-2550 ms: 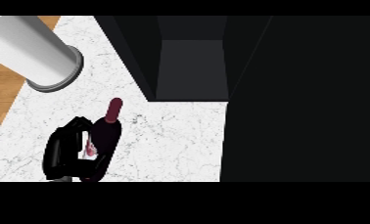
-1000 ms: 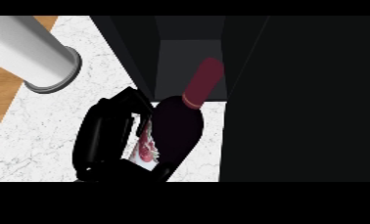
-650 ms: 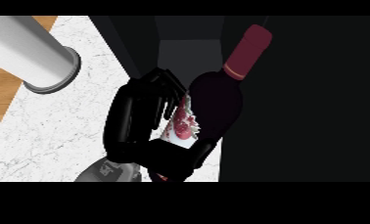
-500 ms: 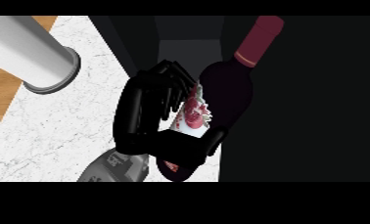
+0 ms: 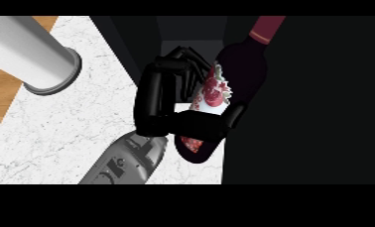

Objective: Pick up the wine, place it into the cabinet and close the cabinet

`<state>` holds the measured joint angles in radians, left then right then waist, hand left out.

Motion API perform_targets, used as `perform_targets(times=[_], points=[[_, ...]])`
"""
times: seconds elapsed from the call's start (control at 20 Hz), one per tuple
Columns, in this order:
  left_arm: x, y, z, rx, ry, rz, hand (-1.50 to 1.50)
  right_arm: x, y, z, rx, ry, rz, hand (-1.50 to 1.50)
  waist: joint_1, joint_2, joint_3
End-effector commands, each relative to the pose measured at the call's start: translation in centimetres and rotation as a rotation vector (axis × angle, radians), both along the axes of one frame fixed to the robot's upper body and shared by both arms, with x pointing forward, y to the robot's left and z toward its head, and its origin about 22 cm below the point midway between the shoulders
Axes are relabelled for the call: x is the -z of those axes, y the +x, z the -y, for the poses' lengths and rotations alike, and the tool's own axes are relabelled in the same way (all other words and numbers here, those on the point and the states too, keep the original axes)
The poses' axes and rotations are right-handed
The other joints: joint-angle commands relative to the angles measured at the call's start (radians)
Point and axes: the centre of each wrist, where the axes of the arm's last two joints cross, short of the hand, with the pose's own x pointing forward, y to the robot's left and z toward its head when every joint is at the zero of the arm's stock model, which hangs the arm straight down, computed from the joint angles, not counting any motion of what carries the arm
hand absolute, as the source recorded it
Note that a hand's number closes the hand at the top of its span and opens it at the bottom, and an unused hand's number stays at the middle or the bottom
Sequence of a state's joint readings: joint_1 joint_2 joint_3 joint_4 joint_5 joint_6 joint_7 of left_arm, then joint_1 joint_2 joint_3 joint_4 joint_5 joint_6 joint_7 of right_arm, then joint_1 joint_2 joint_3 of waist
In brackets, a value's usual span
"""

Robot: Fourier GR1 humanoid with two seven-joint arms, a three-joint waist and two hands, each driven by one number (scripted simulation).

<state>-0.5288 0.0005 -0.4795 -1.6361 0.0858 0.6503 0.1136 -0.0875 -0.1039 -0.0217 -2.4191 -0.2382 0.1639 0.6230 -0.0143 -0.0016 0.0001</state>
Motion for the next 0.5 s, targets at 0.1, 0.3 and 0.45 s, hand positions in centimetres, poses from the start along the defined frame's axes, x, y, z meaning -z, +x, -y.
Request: perform_targets(times=[0.1,0.3,0.45], points=[[1.7,0.8,1.1,-0.035,0.012,0.004,1.5,-2.0,-2.4,1.0,-0.049,0.019,0.074,-1.5,-0.001,0.001,0.0],[2.6,0.8,1.1,-0.052,-0.034,-0.047,1.5,-0.4,-2.6,0.7,-0.021,0.026,0.066,-1.5,-0.001,0.001,0.0],[2.9,0.5,1.7,-0.047,-0.054,-0.026,1.5,-0.3,-2.8,0.8,-0.031,0.016,0.051,-1.5,-0.001,0.001,0.0]])
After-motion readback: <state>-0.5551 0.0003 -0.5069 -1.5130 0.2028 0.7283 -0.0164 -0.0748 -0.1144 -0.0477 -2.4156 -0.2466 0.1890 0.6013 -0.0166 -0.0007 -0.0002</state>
